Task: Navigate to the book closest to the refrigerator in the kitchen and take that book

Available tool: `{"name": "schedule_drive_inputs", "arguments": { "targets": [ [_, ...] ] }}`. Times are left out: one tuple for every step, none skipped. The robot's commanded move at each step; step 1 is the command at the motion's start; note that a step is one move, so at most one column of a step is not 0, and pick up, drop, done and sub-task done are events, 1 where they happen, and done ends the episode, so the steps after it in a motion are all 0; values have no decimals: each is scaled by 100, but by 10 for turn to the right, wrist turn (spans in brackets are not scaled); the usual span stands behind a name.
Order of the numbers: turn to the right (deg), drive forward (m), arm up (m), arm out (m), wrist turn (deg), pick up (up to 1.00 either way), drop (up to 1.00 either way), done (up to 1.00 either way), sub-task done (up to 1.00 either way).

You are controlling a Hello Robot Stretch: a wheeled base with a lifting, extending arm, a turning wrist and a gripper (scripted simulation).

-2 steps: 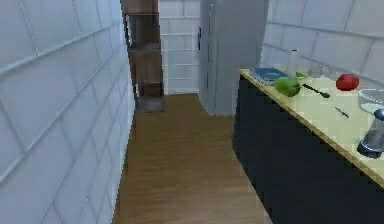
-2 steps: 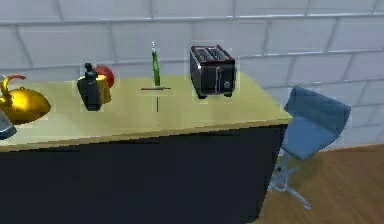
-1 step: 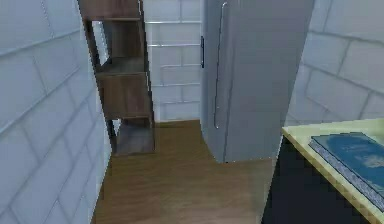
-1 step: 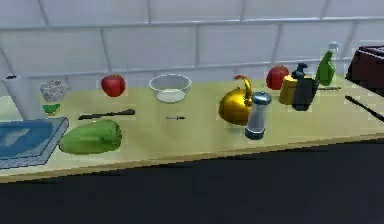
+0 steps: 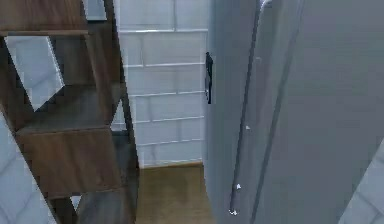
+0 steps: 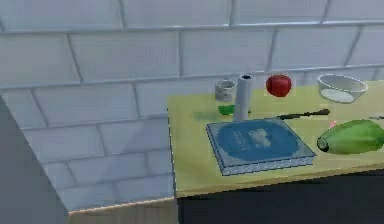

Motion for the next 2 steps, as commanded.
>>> {"name": "schedule_drive_inputs", "arguments": {
  "targets": [
    [450,0,0,0,0,0,0,0,0],
    [450,0,0,0,0,0,0,0,0]
  ]
}}
